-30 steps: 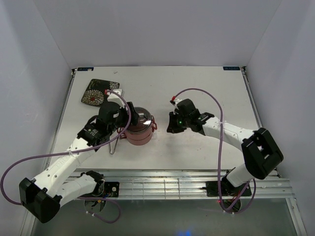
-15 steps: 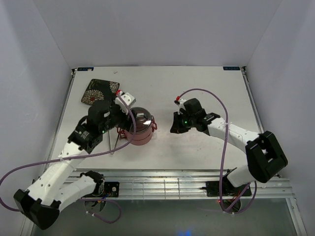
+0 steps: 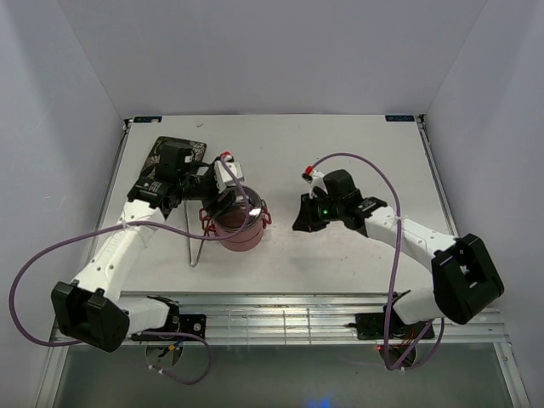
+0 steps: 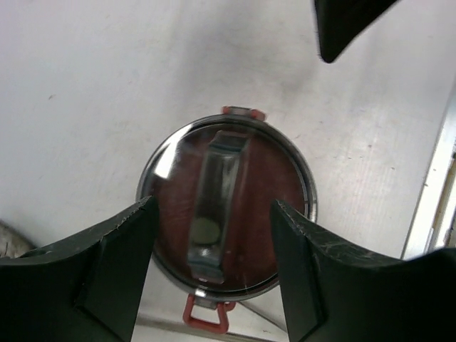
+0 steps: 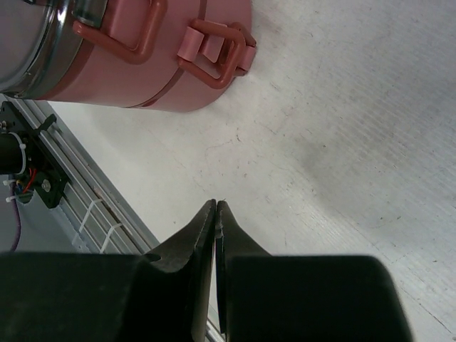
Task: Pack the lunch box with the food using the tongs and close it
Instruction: Close the fastener on the packing box.
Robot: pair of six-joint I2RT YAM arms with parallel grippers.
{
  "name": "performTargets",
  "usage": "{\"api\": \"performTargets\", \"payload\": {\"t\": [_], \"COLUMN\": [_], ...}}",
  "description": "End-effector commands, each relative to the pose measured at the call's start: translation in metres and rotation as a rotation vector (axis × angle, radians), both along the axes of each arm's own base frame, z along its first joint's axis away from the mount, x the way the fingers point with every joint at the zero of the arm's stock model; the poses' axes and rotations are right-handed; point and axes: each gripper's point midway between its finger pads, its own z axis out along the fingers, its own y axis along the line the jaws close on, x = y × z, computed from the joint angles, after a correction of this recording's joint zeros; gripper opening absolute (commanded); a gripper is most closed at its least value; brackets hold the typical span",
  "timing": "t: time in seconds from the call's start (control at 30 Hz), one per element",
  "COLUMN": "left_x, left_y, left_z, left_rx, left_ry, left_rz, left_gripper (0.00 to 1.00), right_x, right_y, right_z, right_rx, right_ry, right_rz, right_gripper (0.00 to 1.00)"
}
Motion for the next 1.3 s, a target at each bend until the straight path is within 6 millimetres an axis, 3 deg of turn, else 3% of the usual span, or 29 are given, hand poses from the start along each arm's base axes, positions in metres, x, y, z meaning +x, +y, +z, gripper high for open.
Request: {"api": "performTargets", "payload": {"t": [0.0,0.2,0.5,1.0,1.27], "left_x": [-0.025,-0.012,0.006,-0.009,-0.015], "left_y": [-0.014,-0.01,-0.005,-0.023,-0.034], "left_z": [0.002,-0.027,-0.048,-0.072,-0.084], "left_rx": [-0.067,-0.013,0.026,-0.065,-0.124], "left_ry": [-0.01,0.032,0.002,0.115,0.181], "left_rz": [-0.177,-0.146,-0.097,-0.181,-0.246], "left_gripper": [0.74,0.72,0.64,0.39,0.32], "right_x": [0.002,0.0,0.002,0.004,0.011], "right_y": [0.002,0.004,0.0,-0.004,-0.012], "right_z": [0.004,-0.003,0.006,0.011,0.02], "right_rx": [0.03,0.044,0.054,0.075,0.083], "right_ry": [-0.034,-0.012,-0.043,-0.034,-0.057], "right_rz": [0.036,0.057,0.05,0.053,0.028], "right_gripper": [0.08,0.08,0.08,0.08,0.09]}}
